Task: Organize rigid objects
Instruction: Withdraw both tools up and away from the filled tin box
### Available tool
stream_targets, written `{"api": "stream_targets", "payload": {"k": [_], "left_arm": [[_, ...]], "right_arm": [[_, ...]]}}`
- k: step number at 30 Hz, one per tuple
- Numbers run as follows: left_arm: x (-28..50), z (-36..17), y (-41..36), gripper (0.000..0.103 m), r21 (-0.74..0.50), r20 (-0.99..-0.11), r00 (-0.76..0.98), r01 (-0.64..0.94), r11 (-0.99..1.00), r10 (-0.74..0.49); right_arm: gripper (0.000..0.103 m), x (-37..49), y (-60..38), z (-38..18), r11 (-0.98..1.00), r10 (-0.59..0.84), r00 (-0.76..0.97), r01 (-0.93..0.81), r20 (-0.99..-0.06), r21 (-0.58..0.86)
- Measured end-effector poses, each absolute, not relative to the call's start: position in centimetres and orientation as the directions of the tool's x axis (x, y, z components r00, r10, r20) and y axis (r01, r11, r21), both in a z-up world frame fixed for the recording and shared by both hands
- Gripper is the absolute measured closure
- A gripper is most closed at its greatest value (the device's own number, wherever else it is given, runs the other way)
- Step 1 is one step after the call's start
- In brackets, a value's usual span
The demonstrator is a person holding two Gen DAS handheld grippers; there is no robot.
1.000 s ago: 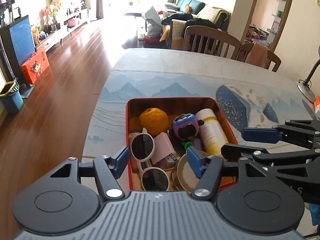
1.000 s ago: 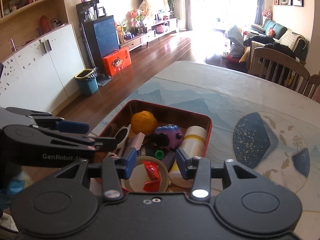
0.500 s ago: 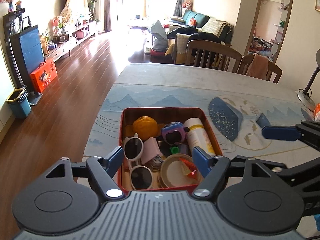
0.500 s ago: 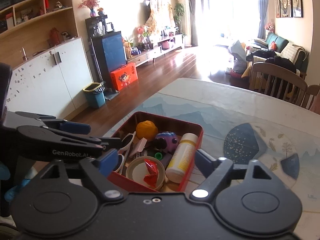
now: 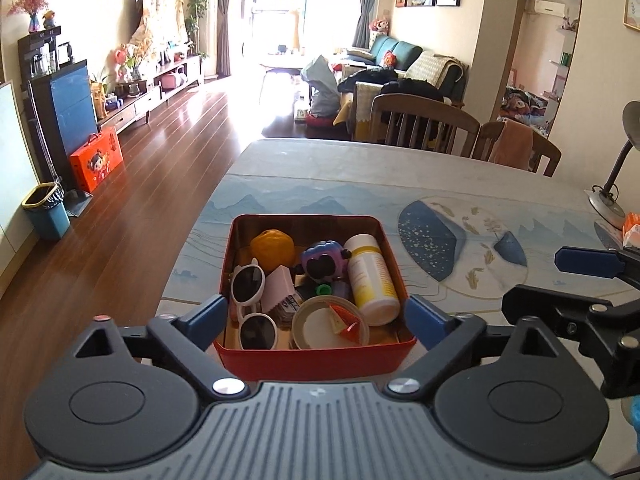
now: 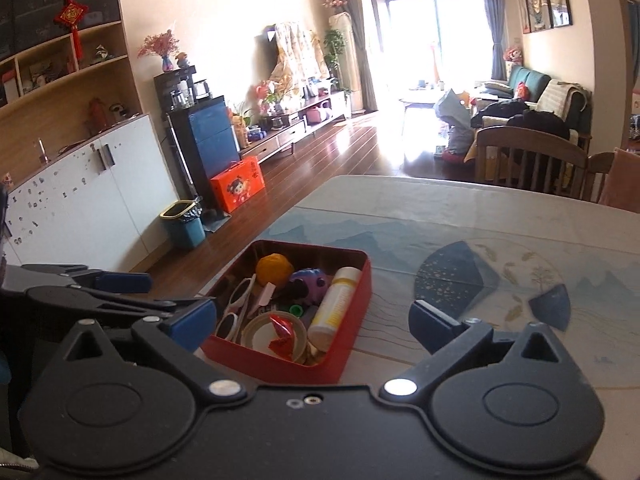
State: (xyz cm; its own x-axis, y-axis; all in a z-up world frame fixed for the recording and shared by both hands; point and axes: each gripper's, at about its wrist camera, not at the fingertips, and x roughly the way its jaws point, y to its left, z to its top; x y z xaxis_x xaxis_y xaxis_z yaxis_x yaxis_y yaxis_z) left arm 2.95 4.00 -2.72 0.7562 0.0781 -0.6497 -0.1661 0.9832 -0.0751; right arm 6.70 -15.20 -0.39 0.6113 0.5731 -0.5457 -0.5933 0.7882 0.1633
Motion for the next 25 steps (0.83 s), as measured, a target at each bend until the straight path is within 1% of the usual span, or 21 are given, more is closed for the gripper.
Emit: {"api": "stream_targets", "payload": {"k": [1, 10, 17, 25], "left_arm": [[2.8, -2.7, 3.8, 0.002, -0.075, -0.648, 0.758, -0.168, 0.983, 0.08], [1.6, -2.5, 3.4, 0.001, -0.088, -0.663, 0.745, -0.175, 0.981, 0.074], [0.8, -2.3, 3.1, 0.001, -0.064, -0.658, 0.744, -0.202, 0.977, 0.111], [1.2, -2.3, 3.7, 0.001, -0.09, -0.672, 0.734, -0.216, 0.972, 0.101]], "right_arm": [[0.0, 6.6, -15.3, -0.4, 0.789, 0.572, 0.613, -0.592, -0.545, 0.162], [0.0, 6.1, -15.7, -0.4, 0.791, 0.572, 0.62, -0.589, -0.537, 0.163], [0.0, 5.8, -15.7, -0.3, 0.788, 0.575, 0.613, -0.592, -0.541, 0.167], [0.0, 6.0, -15.7, -0.5, 0.798, 0.563, 0.617, -0.579, -0.55, 0.168]]}}
